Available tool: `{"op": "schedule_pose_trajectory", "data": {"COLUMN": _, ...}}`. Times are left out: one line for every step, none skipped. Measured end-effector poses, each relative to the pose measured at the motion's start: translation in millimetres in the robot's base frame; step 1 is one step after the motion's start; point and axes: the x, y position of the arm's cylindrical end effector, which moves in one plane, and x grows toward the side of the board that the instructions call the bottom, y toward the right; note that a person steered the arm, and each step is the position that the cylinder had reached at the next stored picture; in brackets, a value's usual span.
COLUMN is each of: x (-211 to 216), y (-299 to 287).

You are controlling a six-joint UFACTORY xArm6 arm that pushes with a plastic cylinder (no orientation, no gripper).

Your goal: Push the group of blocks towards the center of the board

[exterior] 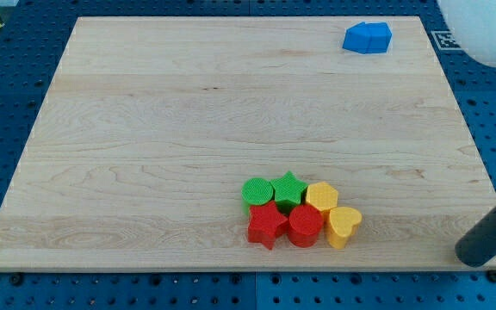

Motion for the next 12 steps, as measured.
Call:
{"op": "schedule_pose_trajectory", "data": {"x": 0, "y": -10}}
{"op": "schedule_pose_trajectory", "data": {"x": -1, "y": -38}}
{"op": "schedule_pose_trajectory", "data": {"x": -1, "y": -69}}
{"op": "schedule_pose_trajectory", "data": {"x": 0, "y": -118}}
{"op": "schedule_pose_trajectory", "data": {"x": 0, "y": -172}}
{"op": "schedule_pose_trajectory", "data": {"x": -29, "y": -173}}
{"op": "schedule_pose_trajectory", "data": {"x": -61, "y": -165}}
{"op": "schedule_pose_trajectory", "data": {"x": -43, "y": -166}}
{"op": "schedule_pose_trajectory", "data": {"x": -7, "y": -165}}
{"op": "schedule_pose_trajectory", "data": {"x": -1, "y": -163}}
{"op": "schedule_pose_trajectory", "data": {"x": 0, "y": -142}}
{"op": "schedule_pose_trajectory", "data": {"x": -7, "y": -104}}
